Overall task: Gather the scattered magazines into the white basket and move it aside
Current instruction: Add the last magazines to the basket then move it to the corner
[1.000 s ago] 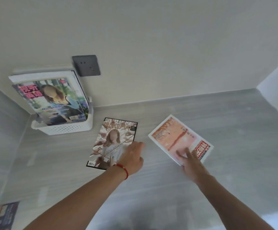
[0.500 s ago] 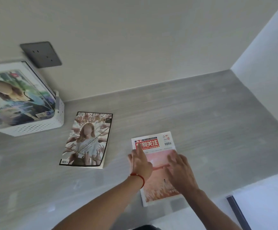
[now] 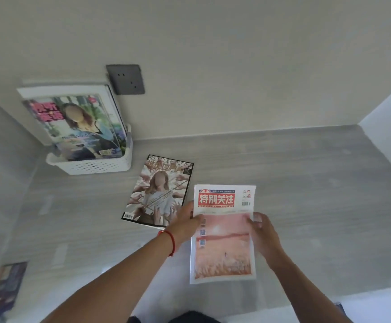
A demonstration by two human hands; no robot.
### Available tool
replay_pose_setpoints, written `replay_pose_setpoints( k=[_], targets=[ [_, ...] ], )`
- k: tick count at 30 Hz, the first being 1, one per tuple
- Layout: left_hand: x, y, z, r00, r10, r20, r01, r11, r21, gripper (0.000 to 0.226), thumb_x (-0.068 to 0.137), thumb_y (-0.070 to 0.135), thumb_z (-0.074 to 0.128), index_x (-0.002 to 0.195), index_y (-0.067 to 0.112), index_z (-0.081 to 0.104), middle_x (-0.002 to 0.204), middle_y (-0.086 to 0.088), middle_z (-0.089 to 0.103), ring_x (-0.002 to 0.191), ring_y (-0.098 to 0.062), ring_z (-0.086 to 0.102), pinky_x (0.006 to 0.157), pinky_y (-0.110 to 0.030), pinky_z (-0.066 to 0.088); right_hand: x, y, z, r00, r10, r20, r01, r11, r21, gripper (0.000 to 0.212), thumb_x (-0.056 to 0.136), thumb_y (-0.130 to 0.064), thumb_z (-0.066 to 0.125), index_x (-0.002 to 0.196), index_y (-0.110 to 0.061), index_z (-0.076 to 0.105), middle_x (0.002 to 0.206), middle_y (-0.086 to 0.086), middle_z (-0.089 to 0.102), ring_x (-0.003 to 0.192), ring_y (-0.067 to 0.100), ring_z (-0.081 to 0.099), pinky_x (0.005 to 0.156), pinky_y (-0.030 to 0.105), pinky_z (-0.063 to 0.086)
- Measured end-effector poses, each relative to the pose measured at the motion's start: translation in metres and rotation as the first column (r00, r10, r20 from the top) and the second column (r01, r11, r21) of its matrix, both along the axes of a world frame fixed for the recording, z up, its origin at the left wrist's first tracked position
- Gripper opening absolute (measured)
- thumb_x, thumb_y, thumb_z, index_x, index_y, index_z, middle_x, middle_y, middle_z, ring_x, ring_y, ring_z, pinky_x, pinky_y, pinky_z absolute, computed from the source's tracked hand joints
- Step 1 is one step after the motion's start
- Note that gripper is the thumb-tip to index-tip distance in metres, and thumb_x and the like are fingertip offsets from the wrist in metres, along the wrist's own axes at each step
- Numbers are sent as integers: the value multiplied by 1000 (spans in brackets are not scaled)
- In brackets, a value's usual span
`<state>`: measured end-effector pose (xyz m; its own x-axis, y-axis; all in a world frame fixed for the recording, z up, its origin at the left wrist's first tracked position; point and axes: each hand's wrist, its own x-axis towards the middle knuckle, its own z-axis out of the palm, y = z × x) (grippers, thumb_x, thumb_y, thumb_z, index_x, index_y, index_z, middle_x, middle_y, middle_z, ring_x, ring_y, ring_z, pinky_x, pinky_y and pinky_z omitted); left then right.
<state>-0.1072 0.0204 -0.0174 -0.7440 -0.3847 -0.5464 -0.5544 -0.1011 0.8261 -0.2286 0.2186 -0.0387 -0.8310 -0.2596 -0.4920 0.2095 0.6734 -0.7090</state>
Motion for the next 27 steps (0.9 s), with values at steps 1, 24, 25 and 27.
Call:
replay_pose_setpoints(
  k=[1,24,25,27],
  targets=[
    [8,-18,4,1000,14,-12,-14,1000,-22,33,98,4,57,121,27,64,121,6,71,112,-13,65,100,-35,53,3,-10,6,998,48,43,-45,997,-66,39,93,-47,64,123,-23,59,109,-2,73,89,16,70,79,39,58],
    [131,-374,165,792,470,-389,-610,584,-536,15,97,14,63,111,20,68,115,0,75,103,-19,72,90,-36,60,62,-425,167,762,324,-561,-462,879,-119,33,97,-26,57,77,-4,70,76,10,74,75,30,70,62,27,53],
    [129,-380,160,786,488,-381,-618,583,-528,14,97,14,65,109,20,69,114,0,76,103,-19,72,90,-37,61,62,-432,164,763,323,-560,-453,885,-107,33,98,-26,56,79,-4,70,77,10,74,75,28,69,57,21,49],
    [126,-390,150,771,529,-356,-633,572,-522,11,95,13,65,105,19,70,112,1,76,100,-18,73,84,-31,62,61,-442,152,778,329,-535,-441,893,-93,33,99,-25,54,80,-2,69,79,12,74,76,29,69,54,19,44]
  ],
)
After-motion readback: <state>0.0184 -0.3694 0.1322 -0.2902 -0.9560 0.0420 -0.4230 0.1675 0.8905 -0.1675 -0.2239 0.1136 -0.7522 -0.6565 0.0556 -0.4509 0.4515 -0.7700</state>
